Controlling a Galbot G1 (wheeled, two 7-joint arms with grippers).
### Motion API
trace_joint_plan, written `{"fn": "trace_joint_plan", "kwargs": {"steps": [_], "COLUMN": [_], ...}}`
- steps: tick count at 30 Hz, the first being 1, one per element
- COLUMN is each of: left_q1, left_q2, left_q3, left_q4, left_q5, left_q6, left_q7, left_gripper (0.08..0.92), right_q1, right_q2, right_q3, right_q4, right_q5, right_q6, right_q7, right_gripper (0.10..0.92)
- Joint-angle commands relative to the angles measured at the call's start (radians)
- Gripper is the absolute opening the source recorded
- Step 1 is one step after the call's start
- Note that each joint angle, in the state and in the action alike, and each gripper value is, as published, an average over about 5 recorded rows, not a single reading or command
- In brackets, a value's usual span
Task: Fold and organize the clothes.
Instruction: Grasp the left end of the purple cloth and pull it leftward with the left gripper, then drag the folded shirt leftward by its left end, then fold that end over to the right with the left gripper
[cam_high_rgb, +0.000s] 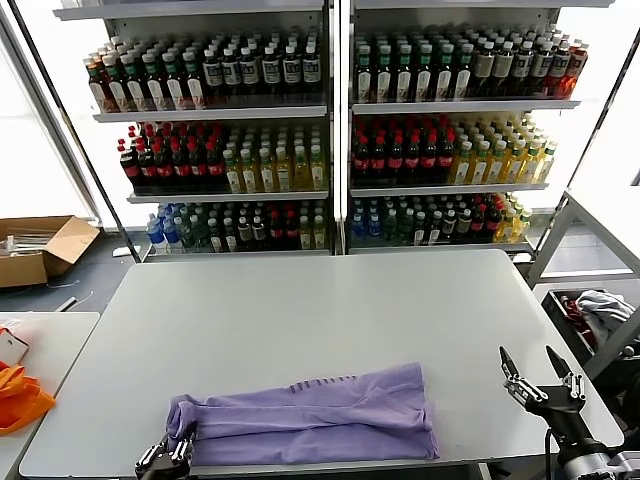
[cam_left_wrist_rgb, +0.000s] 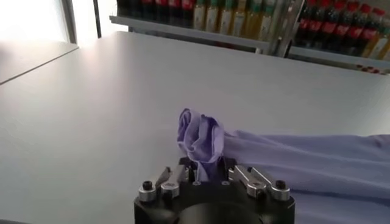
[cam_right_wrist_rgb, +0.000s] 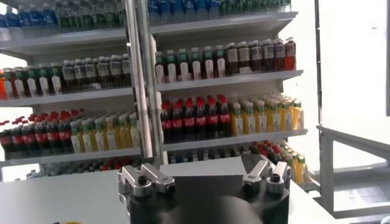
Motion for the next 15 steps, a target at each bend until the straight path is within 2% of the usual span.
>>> {"fn": "trace_joint_plan", "kwargs": {"steps": [1, 7, 15], "left_q1": [-0.034, -0.121, -0.192], "left_q2": [0.036, 0.176, 0.426], "left_q3": [-0.025, -0.204, -0.494], "left_q4": [-0.042, 0.025, 0.216], "left_q5": [-0.021, -0.161, -0.314], "left_q6": [0.0, 0.011, 0.026], "left_q7": [0.049, 0.074, 0.118], "left_gripper": [0.255, 0.119, 0.105], "right_q1": [0.0, 0.003, 0.001], "right_q2": [0.0, -0.008, -0.011], "right_q3": [0.009, 0.013, 0.006], "right_q4": [0.0, 0.004, 0.001], "right_q5": [0.026, 0.026, 0.025], "right_q6": [-0.006, -0.008, -0.007], "right_q7": [0.002, 0.001, 0.0], "right_gripper": [0.823, 0.823, 0.823]}}
